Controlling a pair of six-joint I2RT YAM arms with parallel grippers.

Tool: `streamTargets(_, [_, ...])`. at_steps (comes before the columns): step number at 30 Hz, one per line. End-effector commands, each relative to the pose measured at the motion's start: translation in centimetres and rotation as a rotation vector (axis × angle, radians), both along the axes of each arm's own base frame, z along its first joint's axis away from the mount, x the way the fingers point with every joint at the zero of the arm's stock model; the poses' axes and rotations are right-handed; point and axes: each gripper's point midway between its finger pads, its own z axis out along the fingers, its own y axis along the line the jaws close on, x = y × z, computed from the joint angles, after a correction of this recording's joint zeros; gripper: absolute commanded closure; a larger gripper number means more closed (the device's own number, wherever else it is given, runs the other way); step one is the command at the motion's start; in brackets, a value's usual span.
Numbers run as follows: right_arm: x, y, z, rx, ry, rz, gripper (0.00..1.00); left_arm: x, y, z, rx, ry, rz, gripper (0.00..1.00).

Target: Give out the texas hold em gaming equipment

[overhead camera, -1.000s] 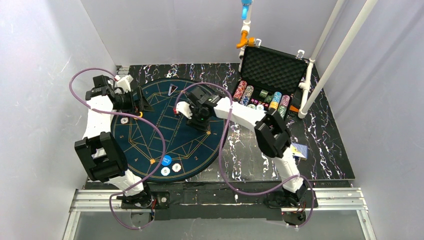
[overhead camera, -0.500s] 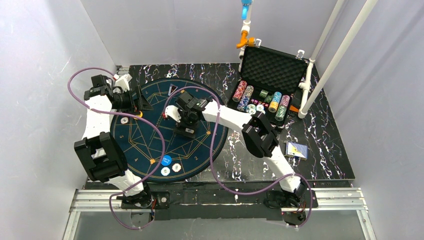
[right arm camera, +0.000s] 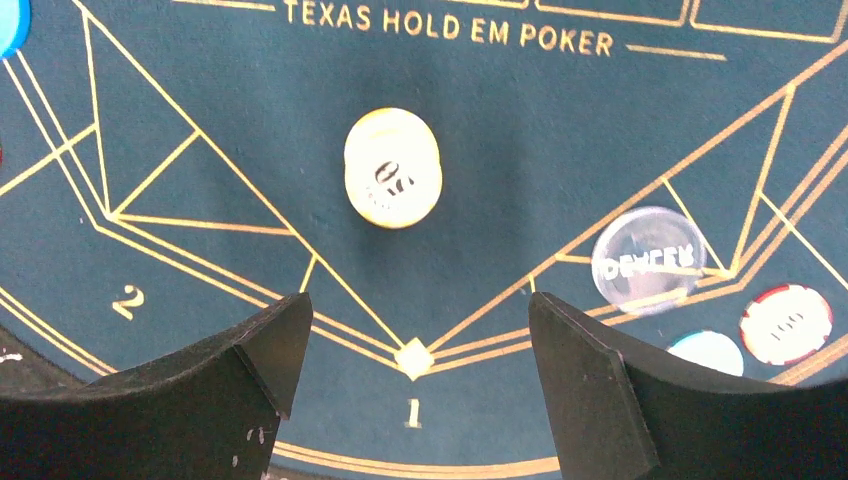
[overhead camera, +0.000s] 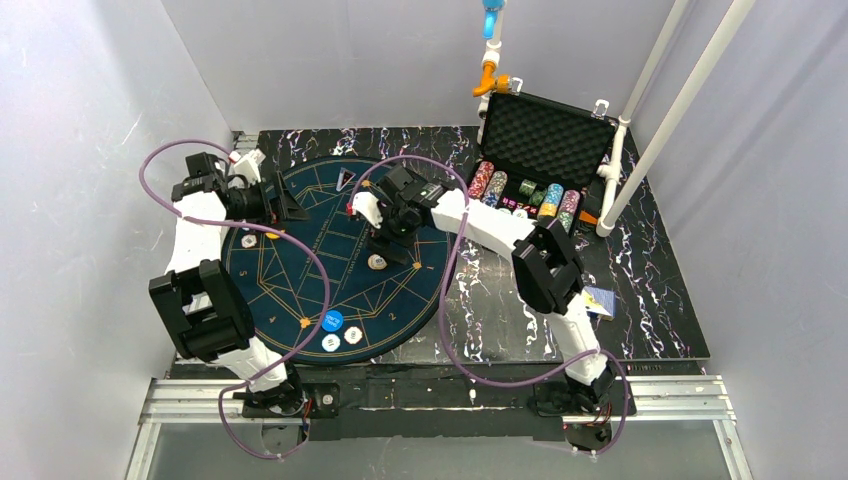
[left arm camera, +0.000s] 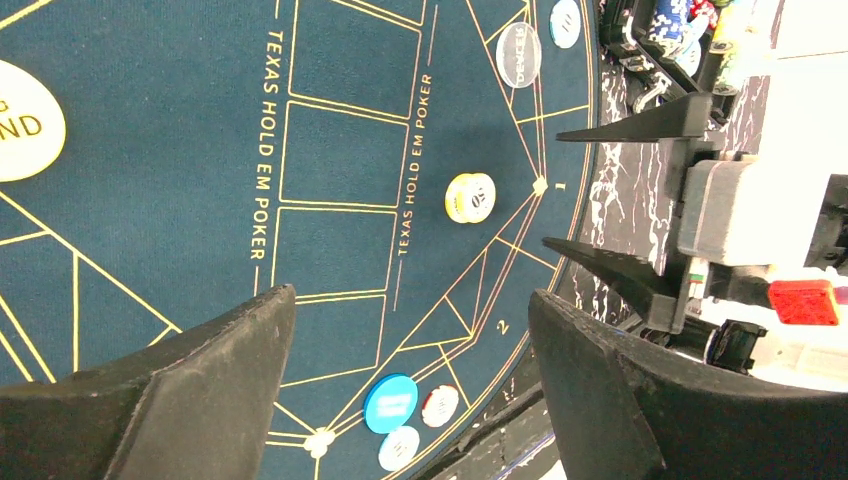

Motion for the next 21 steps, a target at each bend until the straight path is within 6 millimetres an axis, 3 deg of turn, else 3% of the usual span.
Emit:
streamTargets(1, [-0.4,3.1,-0.1,0.075,0.055,0.026,0.13,-0.4,-0.2,0.2,-0.015,-0.011,0.015,0.15])
streamTargets(9, [0.0,4.4,-2.2,0.069,0.093,0.03,0.15,-0.4,-0.1,0.2,-0.017,-0.005,0.018,0.15])
streamTargets(21, [0.9,5.2,-3.7,0.056,0.083,0.031,0.25,-0.1,1.1,0.4,-0.069,0.003,0.063,0.15])
